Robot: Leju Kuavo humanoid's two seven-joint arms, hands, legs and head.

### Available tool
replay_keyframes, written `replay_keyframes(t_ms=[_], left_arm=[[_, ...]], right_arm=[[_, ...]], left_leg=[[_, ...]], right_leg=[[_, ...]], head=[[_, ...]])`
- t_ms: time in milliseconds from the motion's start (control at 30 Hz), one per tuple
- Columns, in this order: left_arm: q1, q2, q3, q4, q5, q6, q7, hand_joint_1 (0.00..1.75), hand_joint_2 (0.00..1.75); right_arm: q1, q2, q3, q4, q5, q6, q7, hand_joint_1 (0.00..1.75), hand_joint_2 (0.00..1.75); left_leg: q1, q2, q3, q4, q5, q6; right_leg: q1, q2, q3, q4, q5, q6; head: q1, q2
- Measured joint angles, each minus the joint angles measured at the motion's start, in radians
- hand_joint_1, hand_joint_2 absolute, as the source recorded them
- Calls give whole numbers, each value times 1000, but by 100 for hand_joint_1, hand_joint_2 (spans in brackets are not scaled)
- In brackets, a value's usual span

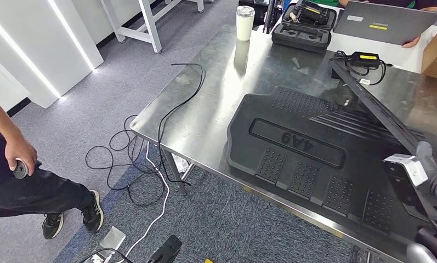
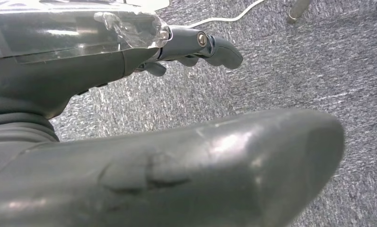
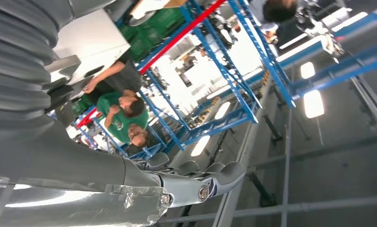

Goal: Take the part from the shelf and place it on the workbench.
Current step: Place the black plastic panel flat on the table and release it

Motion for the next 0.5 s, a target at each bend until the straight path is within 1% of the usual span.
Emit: replay_keyframes(t_ms=[67,233,367,500], left_arm=[[0,0,-1,0,4,2,-4,0,175],[-1,0,-2,0,7,25,-21,0,175],[-3,0,-2,0,5,49,-22,0,0],[-5,0,-4,0,6,62,-27,0,0]], right_arm=[[20,0,-31,-39,-12,0,-29,0,175],[58,0,-86,-130,-24,-1,-80,0,175],[70,0,-94,-189,-37,-1,-88,0,175],[71,1,-88,-241,-58,-1,-111,0,175]], left_leg=[[0,0,0,0,0,0],[0,0,0,0,0,0],[0,0,0,0,0,0],[0,0,0,0,0,0]], right_leg=[[0,0,0,0,0,0],[0,0,0,0,0,0],[0,0,0,0,0,0],[0,0,1,0,0,0]], head=[[0,0],[0,0],[0,0],[0,0]])
